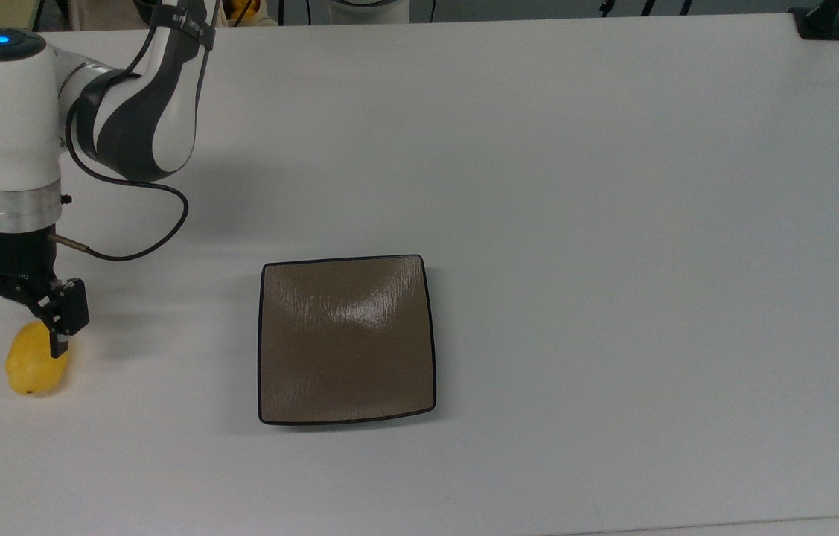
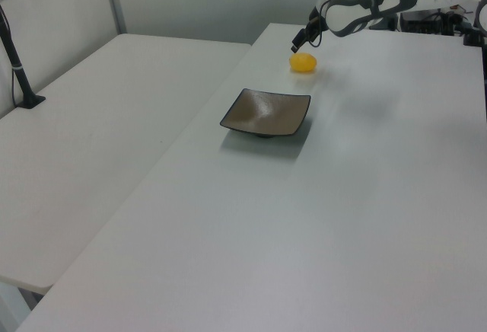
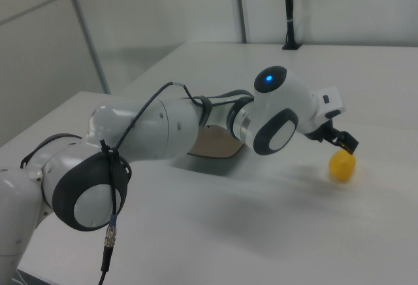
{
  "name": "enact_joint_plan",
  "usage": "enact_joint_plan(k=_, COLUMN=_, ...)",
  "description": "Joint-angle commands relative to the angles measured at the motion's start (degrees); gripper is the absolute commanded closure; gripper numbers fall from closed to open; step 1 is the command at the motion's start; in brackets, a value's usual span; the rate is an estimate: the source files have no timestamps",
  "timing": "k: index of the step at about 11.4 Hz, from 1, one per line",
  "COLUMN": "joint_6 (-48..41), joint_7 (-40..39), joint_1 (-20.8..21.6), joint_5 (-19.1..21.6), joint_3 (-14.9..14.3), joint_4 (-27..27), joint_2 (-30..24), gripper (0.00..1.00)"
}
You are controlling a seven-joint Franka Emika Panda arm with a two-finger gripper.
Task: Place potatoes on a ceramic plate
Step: 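Close the gripper around the yellow potato, then lift the potato and carry it over the ceramic plate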
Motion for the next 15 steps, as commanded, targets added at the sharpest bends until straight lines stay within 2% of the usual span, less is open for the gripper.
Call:
enact_joint_plan(k=1, joint_6=1.9, joint_7=-3.4, joint_1=-0.6, joint_5=0.9, joint_3=0.7, joint_4=1.7, joint_2=3.2, gripper=0.0)
enact_joint_plan(k=8, joint_6=6.3, joint_7=-3.5, joint_1=-0.6, joint_5=0.6, joint_3=0.7, joint_4=1.5, joint_2=6.3, gripper=0.02)
enact_joint_plan(k=10, joint_6=6.3, joint_7=-3.5, joint_1=-0.6, joint_5=0.6, joint_3=0.7, joint_4=1.5, joint_2=6.3, gripper=0.33)
enact_joint_plan(k=11, joint_6=6.3, joint_7=-3.6, joint_1=-0.5, joint_5=0.5, joint_3=0.7, joint_4=1.4, joint_2=6.3, gripper=0.57)
enact_joint_plan(k=12, joint_6=6.3, joint_7=-4.0, joint_1=-0.6, joint_5=0.5, joint_3=0.7, joint_4=1.3, joint_2=6.2, gripper=0.73)
enact_joint_plan(k=15, joint_6=6.1, joint_7=-5.1, joint_1=-0.5, joint_5=0.5, joint_3=0.7, joint_4=-0.7, joint_2=3.4, gripper=0.75)
